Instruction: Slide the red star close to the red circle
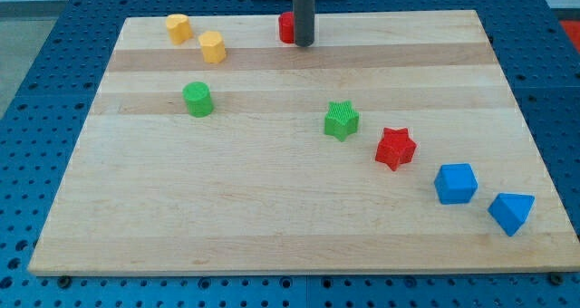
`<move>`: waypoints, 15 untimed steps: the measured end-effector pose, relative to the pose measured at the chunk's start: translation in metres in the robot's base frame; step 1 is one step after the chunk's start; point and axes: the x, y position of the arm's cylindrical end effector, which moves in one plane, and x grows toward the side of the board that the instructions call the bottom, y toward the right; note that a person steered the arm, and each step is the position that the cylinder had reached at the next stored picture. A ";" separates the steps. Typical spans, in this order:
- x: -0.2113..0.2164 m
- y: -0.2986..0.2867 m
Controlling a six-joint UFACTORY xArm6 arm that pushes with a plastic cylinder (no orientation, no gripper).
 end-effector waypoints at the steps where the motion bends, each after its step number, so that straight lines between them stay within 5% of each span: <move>1: -0.001 0.000; 2: 0.006 0.000; 7: 0.189 0.163; 9: 0.261 0.173; 11: 0.261 0.117; 15: 0.191 0.114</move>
